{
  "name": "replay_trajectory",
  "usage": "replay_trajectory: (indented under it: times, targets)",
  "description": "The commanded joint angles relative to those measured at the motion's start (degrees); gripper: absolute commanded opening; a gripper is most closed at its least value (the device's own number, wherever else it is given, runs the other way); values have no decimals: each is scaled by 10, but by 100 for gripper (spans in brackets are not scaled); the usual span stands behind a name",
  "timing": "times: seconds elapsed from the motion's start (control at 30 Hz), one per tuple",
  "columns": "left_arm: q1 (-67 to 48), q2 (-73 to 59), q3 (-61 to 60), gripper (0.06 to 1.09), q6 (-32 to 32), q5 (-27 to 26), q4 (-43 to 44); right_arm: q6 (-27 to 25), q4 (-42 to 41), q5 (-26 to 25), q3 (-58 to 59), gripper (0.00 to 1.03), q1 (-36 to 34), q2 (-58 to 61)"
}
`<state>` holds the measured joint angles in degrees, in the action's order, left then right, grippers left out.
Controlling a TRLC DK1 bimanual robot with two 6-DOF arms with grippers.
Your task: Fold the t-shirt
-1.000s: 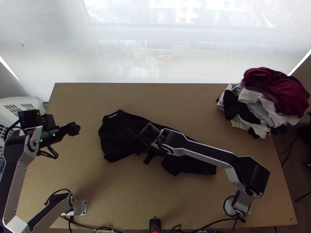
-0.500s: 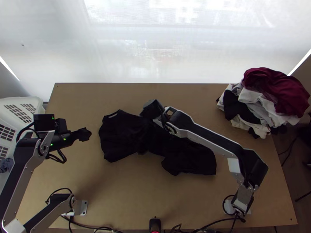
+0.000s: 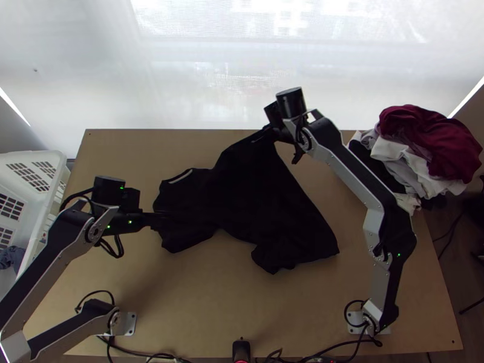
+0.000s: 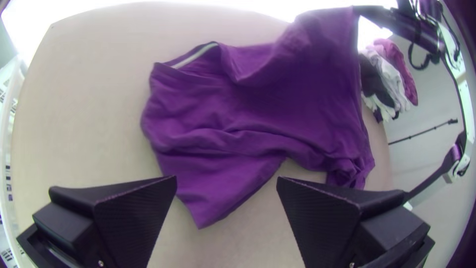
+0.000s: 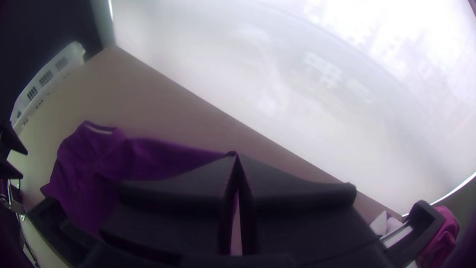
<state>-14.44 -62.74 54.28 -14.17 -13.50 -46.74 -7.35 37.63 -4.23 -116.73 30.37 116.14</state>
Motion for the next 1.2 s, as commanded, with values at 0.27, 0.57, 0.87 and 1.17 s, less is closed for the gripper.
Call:
replay_trajectory:
  times: [0.27,0.57,0.87,1.17]
  targets:
    - [-271,-233,183,103,78,0,2,9,5,1,9,3,-141,15]
    - [-378,-400,398,103,85,0,-5,24,3,1,66,3,-157,2]
    - [-448,-553,574,103,129,-1,-54,33,-4,1,92,3,-167,-6]
    - [-462,-626,616,103,140,0,-64,53,-6,3,107,3,-165,-16]
